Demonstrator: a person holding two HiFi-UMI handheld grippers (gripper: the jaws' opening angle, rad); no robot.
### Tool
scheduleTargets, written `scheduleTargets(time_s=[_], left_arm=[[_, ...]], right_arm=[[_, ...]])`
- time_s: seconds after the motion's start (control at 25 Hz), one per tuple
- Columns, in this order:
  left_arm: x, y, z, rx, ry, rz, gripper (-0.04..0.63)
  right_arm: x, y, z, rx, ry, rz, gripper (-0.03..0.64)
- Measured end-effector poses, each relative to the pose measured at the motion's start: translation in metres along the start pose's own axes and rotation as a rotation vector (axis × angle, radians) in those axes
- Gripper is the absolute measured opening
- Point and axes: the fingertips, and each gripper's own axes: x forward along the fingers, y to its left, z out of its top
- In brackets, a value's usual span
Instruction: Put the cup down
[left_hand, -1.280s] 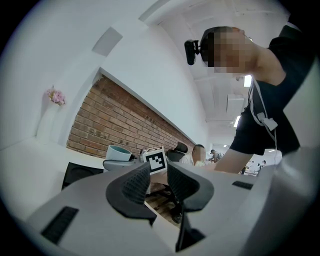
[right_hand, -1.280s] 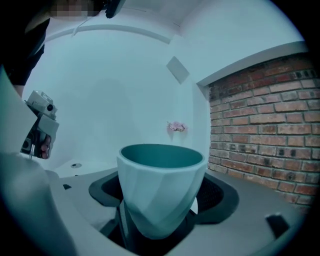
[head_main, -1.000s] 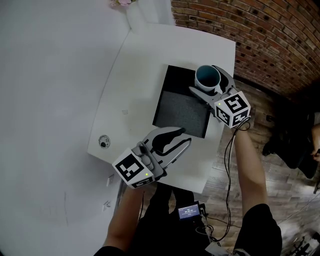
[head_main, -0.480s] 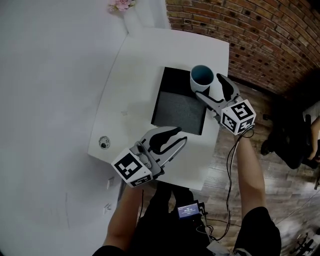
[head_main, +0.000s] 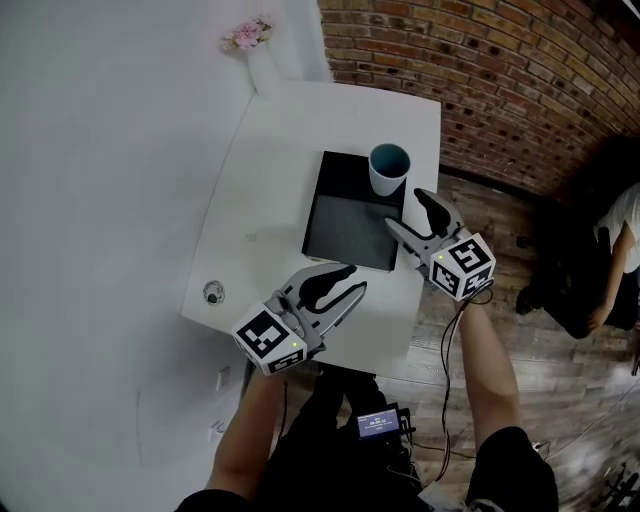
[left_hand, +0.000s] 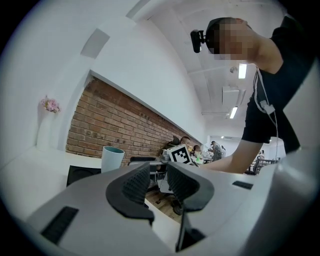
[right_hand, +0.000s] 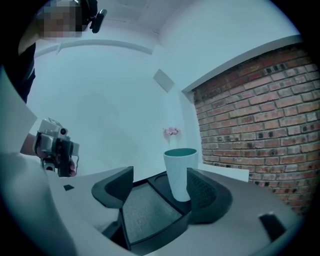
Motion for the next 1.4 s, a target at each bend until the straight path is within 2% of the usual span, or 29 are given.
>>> scheduleTargets(time_s=[0.16,0.52,0.88,1.4], left_arm=[[-0.005,-0.007,0.002,0.004,0.003,-0.004,0.1],[-0.014,-0.024,0.017,0.02,-0.015,-0.014,0.1],[-0.032,-0.032,0.031,0.04,-0.041,-0.016,0.099],[-0.048,-0.055,0.027,0.033,-0.016,-0.032,0.1]], right_arm=[[-0.012,0.019,0.011,0.002,-0.017,0.012,0.291],[-0.047,0.073,0.034,-0.047,-0.01,0.056,0.217],[-0.088,0.114,0.057,-0.114,-0.021,-0.008,0.073],[-0.121,0.173,0.057,0.03,-0.053,0.04,0.018]])
